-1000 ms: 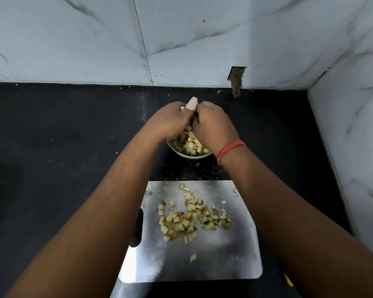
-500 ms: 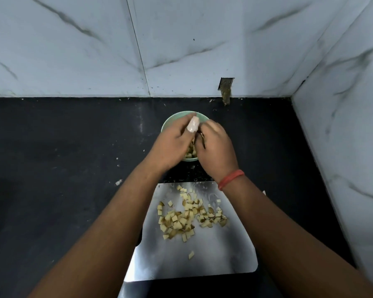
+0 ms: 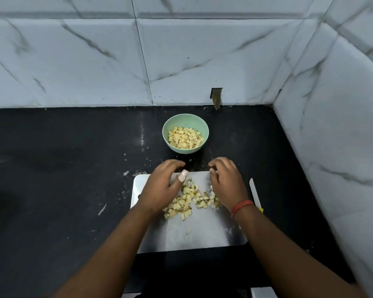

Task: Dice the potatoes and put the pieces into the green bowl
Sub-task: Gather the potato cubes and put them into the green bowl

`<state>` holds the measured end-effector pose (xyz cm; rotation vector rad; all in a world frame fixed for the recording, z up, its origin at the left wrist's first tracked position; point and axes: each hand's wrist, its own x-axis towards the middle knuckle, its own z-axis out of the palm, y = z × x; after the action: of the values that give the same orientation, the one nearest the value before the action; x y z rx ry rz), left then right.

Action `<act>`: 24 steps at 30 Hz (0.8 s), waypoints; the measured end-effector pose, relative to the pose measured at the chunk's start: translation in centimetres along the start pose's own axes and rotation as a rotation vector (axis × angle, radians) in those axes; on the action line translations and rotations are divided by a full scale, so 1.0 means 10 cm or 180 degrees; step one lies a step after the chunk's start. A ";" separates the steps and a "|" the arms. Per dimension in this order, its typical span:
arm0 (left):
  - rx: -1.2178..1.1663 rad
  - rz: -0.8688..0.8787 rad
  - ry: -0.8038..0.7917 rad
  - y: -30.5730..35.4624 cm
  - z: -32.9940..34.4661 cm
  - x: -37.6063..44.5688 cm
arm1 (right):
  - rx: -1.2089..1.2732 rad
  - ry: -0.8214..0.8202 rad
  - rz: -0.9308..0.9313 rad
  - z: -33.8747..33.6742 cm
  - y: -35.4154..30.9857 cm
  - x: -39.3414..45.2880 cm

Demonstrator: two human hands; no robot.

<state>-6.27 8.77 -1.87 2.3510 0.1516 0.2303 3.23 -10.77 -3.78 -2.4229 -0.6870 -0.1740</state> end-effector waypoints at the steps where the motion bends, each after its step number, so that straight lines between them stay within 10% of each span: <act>1: 0.0126 -0.0050 -0.0112 -0.06 0.02 -0.07 | -0.0053 -0.0088 0.0068 0.02 0.04 -0.04; 13: 0.0964 0.0238 -0.0808 -0.32 0.23 -0.51 | 0.0331 -0.1538 -0.0463 0.10 -0.09 -0.42; 17: 0.0899 0.0261 -0.0714 -0.37 0.19 -0.58 | -0.0609 -0.1996 -0.1037 -0.03 -0.09 -0.52; 24: 0.0949 0.0425 -0.0649 -0.35 0.26 -0.58 | -0.0750 -0.1438 -0.0907 0.18 -0.17 -0.50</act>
<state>-11.57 8.47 -6.88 2.6670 -0.0760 0.0318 -2.00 -10.67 -5.73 -2.6019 -1.2778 0.1987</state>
